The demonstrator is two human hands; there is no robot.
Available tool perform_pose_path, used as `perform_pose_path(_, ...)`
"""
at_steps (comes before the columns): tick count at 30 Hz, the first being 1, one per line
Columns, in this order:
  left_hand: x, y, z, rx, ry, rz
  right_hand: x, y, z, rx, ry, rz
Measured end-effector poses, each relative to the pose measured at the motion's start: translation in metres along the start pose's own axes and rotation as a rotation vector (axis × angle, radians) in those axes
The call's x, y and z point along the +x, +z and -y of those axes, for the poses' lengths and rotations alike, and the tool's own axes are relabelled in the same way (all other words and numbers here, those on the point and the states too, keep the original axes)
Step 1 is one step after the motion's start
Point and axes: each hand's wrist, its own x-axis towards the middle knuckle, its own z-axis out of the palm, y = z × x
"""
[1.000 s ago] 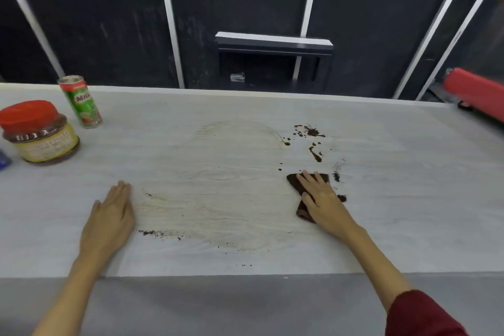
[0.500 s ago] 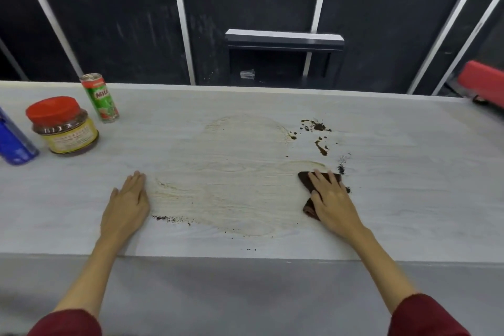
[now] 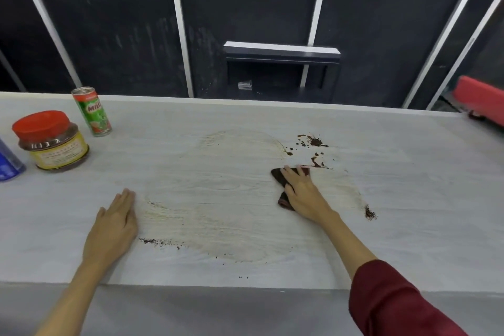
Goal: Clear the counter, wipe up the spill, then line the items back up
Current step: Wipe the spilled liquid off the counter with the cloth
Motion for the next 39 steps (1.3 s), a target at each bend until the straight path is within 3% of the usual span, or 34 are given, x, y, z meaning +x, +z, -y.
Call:
perform_pose_path(5,0.002,0.0,-0.004,-0.059,-0.019,-0.02,0.007,-0.019,-0.056,-0.033,0.227,-0.212)
perform_pose_path(9,0.002,0.003,-0.008,-0.057,-0.03,-0.035,0.054,-0.046,-0.098,-0.038,0.38,-0.186)
perform_pose_path(13,0.013,0.001,-0.015,-0.045,-0.034,-0.045,0.109,-0.056,-0.107,-0.033,0.33,-0.104)
perform_pose_path(18,0.011,0.003,-0.015,-0.037,-0.065,-0.055,0.147,-0.039,-0.075,-0.037,0.133,-0.009)
perform_pose_path(28,0.003,0.002,-0.015,-0.031,-0.082,-0.062,0.061,-0.004,-0.014,0.113,-0.311,0.181)
perform_pose_path(31,0.003,0.004,-0.014,-0.03,-0.079,-0.059,0.035,-0.019,-0.039,0.115,-0.267,0.162)
perform_pose_path(35,0.006,0.005,-0.013,-0.015,-0.079,-0.06,0.034,-0.036,-0.068,0.086,-0.071,0.064)
perform_pose_path(39,0.005,0.006,-0.014,-0.009,-0.081,-0.054,0.058,-0.022,-0.034,0.039,-0.036,0.076)
